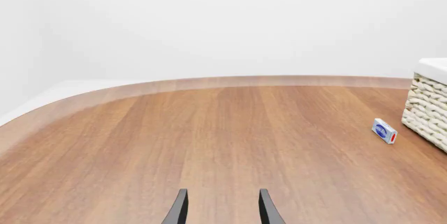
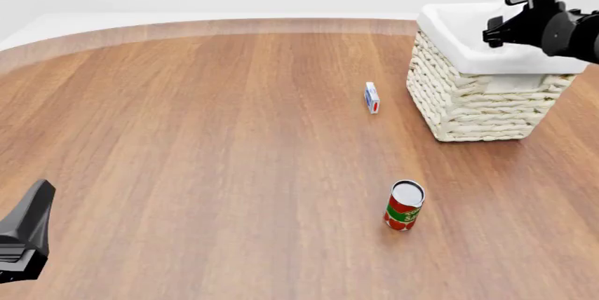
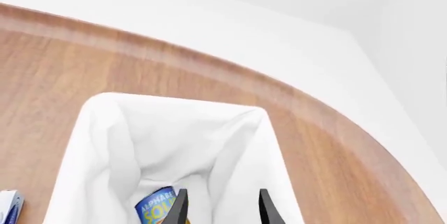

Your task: Pick up the alphabet soup and the cream cheese box, and put them in the basket.

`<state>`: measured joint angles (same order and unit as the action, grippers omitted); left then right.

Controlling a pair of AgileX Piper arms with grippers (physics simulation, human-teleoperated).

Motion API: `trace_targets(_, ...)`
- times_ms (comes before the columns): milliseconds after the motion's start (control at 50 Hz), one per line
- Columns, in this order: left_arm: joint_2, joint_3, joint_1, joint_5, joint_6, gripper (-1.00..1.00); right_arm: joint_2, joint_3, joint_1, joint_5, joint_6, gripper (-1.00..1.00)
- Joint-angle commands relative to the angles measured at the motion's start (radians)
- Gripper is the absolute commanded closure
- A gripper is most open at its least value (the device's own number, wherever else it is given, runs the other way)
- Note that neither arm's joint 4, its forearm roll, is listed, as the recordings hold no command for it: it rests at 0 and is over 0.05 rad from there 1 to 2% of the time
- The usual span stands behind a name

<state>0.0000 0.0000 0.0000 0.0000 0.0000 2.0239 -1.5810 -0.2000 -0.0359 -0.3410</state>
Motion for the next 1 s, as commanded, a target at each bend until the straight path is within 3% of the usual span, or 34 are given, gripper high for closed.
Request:
trace_targets(20,0.000,0.000,0.000,0.000,0.000,-1.00,-0.025,0.014,0.003,-0.009,0.018,-1.00)
trace_targets(560,0.000,0.000,0.000,0.000,0.000,-1.00,-0.158,0.126,0.030,-0.059,0.065,-1.00)
trace_targets(1000,0.000,0.000,0.000,0.000,0.000,-1.00,-0.360,0.279,0.125,-0.100,0.075,-1.00)
